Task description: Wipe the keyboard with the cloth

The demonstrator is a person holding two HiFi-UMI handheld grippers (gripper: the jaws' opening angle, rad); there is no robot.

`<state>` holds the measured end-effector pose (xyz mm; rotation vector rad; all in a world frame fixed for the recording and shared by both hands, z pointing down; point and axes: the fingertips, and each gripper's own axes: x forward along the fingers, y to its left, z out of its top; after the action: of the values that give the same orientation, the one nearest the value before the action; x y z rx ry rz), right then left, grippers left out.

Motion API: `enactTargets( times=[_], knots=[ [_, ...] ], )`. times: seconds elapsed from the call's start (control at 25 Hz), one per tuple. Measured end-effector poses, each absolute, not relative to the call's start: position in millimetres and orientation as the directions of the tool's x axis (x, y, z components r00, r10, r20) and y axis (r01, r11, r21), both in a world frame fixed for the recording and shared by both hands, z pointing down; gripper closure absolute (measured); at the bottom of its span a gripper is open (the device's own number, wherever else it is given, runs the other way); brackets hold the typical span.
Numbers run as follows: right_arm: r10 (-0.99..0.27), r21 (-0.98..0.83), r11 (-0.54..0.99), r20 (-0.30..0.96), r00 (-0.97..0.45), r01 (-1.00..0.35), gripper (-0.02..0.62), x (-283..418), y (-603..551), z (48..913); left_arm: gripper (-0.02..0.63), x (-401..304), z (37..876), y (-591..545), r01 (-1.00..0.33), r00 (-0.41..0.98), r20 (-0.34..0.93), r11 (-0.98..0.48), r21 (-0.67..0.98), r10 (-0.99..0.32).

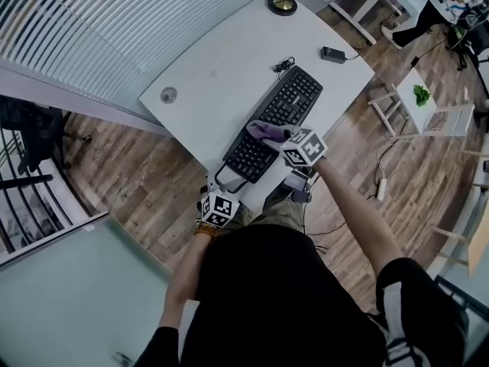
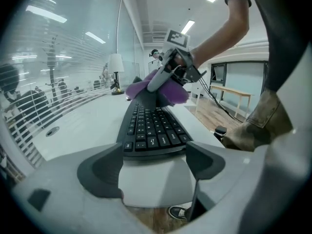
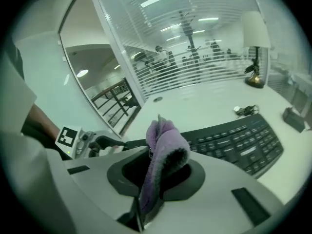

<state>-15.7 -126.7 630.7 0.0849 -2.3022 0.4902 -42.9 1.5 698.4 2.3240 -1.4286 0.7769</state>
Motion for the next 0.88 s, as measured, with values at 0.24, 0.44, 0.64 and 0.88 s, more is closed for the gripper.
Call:
enactTargets(
  times=[0.24,0.44,0.64,0.88],
  knots=[
    [-0.211,-0.094,0.893,0.776,-0.594,-0.440,0.543,75,-303,622,0.206,-43,696,1,-0.887,0.360,0.587,-0.461,-0.026,-0.725],
    [-0.273,-0.006,0.856,0.843,-0.463,-0.517,0.543,124,-374,645,0.207,-42,698,-1,-0.884,0.360,0.594,-0.466,-0.030,-0.720],
    [-0.225,-0.053,0.853,0.861,-0.457,-0.519,0.541,113,-379,664,0.206,-43,698,0,-0.884,0.360,0.596,-0.466,-0.027,-0.717],
    [-0.175,-0.021,0.912,0.882,-0.437,-0.409,0.543,95,-357,679,0.206,-43,699,-2,-0.883,0.361,0.595,-0.468,-0.029,-0.718]
  ],
)
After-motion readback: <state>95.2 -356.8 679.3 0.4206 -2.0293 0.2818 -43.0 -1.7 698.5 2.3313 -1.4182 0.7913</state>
